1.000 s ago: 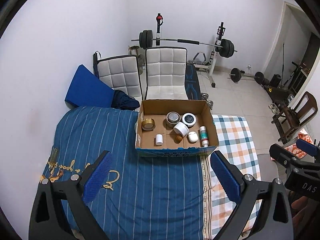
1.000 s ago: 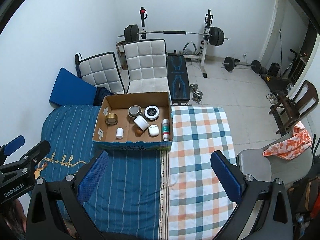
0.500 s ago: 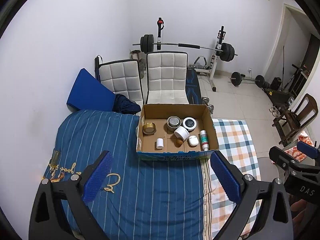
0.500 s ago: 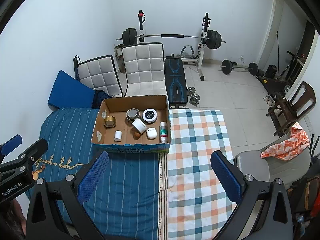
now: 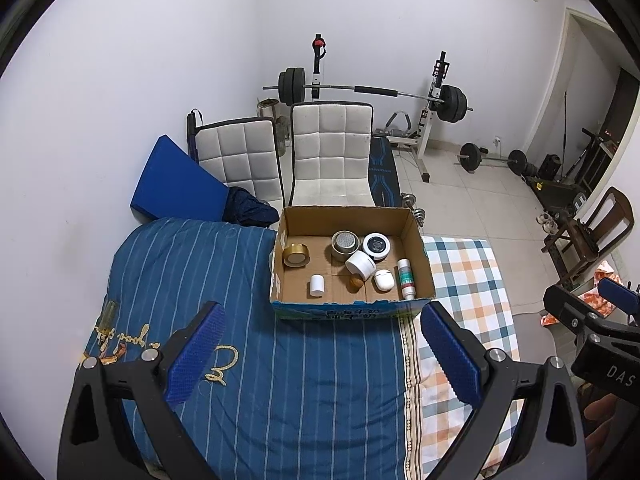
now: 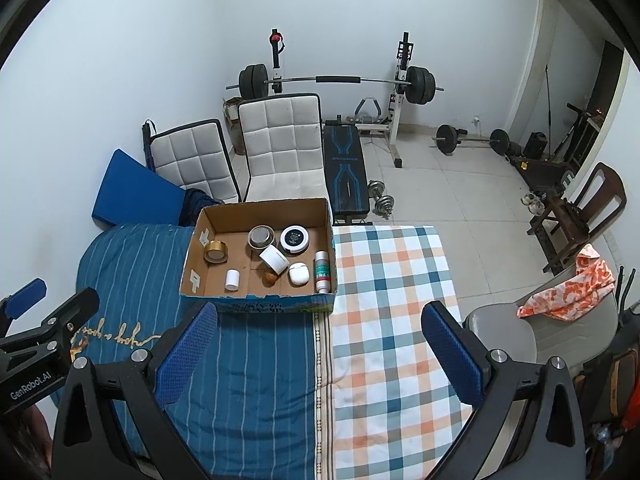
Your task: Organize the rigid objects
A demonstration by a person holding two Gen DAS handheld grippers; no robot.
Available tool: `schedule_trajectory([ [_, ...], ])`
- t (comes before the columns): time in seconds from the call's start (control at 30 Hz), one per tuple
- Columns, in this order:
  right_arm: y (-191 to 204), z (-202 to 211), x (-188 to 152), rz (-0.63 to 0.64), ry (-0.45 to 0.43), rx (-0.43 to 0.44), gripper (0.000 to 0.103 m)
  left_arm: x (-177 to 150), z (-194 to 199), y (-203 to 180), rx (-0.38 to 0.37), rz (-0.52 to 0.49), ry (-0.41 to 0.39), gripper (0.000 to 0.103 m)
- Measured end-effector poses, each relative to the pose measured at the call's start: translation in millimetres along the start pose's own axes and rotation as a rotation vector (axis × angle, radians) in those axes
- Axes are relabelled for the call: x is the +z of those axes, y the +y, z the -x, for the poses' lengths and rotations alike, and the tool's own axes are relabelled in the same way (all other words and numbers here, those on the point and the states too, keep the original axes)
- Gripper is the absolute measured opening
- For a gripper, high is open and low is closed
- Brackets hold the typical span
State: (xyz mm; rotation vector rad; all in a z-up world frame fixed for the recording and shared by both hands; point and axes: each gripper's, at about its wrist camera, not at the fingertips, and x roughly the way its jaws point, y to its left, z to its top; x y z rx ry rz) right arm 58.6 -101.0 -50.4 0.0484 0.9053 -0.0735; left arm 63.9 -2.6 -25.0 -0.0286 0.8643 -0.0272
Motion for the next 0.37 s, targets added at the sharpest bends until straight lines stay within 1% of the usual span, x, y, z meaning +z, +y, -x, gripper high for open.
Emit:
schedule_trajectory([
  [0.37,0.1,2.1,3.1,-0.003,0.001,0.003,0.103,-0.1,0.3,-4.7,0.013,-0.017,-0.019,0.100],
])
